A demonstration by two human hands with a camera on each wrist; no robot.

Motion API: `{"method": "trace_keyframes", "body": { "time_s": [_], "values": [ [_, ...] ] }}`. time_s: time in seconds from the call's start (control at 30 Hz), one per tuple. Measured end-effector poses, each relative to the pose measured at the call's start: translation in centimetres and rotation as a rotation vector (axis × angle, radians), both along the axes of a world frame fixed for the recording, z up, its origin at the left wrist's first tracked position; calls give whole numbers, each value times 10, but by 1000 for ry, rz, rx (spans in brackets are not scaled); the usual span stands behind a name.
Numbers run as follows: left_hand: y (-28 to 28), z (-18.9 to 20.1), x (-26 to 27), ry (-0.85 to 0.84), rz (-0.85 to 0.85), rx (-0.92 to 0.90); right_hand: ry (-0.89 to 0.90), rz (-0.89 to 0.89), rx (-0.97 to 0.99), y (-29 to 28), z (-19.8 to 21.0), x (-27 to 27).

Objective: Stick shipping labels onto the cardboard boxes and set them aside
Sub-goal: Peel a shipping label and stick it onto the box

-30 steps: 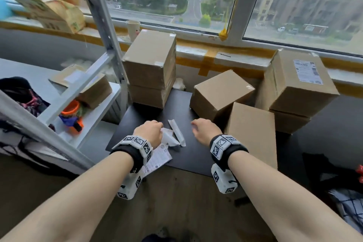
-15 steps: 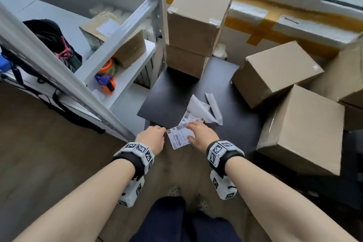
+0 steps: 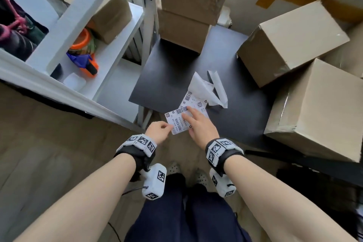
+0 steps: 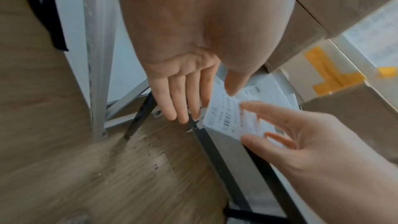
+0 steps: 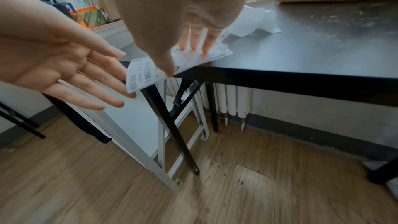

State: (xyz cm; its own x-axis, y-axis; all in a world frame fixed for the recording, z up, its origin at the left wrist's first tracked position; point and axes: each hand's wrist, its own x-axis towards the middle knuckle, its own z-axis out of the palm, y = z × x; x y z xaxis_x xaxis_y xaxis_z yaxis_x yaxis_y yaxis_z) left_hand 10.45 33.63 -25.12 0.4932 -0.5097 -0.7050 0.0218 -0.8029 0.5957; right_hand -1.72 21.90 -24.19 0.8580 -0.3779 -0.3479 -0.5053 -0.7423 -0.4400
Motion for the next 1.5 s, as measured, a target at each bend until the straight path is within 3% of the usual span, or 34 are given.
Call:
{"method": "trace_keyframes", "body": {
  "time_s": [0.13, 0.6, 0.87, 1.27, 1.5],
  "values": [
    [-7, 6, 5, 163, 230, -76, -21, -34, 4, -5, 1, 3],
    [-49, 28, 13, 194, 300, -183, 145, -164, 95, -46, 20, 17],
    [-65, 67, 23, 155, 374, -223, 21, -345, -41, -70, 49, -1],
    [-116, 123, 15, 172, 577, -398, -274, -488, 50, -118, 103, -14],
    [-146, 142, -10, 147, 311, -415, -366, -507, 35, -129, 126, -15]
  ]
}}
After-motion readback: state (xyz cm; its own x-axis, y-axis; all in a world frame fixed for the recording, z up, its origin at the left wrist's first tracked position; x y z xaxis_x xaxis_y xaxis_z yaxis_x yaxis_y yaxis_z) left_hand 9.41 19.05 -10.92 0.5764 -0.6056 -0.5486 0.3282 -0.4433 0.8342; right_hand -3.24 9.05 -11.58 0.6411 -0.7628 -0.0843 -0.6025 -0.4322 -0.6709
